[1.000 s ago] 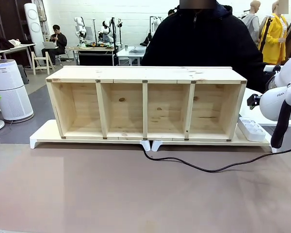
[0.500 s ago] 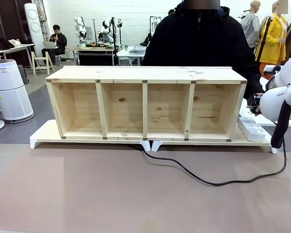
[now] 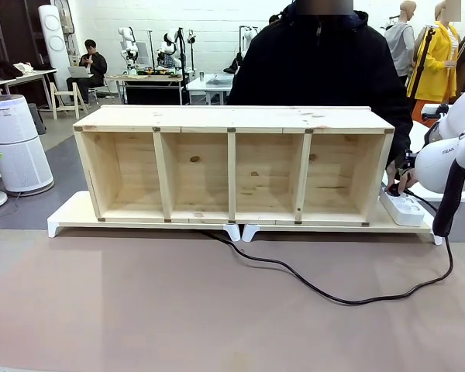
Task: Perform cable management.
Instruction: Release the Power Cable when the human grasps it.
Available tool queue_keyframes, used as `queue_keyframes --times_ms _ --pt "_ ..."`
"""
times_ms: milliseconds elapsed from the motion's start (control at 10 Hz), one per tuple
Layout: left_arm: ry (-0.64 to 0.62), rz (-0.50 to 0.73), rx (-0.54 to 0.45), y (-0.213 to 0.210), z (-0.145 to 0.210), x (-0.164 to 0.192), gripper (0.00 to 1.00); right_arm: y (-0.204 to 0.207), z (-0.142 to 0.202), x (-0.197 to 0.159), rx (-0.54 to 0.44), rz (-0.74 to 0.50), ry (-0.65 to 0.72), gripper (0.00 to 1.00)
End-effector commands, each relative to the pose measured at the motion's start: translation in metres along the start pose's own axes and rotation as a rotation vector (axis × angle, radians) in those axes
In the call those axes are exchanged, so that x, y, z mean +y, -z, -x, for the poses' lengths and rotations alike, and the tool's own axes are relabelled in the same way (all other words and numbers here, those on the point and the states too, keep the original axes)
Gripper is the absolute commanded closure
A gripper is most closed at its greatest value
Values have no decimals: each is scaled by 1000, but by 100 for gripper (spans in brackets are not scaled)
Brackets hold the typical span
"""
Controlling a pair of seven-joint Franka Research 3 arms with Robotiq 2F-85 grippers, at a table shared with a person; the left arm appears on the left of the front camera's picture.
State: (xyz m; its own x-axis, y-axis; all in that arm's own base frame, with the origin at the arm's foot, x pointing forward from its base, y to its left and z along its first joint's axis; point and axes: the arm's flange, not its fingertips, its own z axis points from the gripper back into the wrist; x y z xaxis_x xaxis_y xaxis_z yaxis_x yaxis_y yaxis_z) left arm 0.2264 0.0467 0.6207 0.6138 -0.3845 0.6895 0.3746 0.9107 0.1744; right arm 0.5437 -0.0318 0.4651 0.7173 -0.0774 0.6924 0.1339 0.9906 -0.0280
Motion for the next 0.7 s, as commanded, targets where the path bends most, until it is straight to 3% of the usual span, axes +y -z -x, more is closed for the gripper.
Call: queue_keyframes --times_ms 0,600 --pt "-14 -13 -2 2 -1 1 0 0 1 1 9 0 -4 4" --pt "-14 -13 -2 2 -1 1 0 0 1 1 9 0 -4 4"
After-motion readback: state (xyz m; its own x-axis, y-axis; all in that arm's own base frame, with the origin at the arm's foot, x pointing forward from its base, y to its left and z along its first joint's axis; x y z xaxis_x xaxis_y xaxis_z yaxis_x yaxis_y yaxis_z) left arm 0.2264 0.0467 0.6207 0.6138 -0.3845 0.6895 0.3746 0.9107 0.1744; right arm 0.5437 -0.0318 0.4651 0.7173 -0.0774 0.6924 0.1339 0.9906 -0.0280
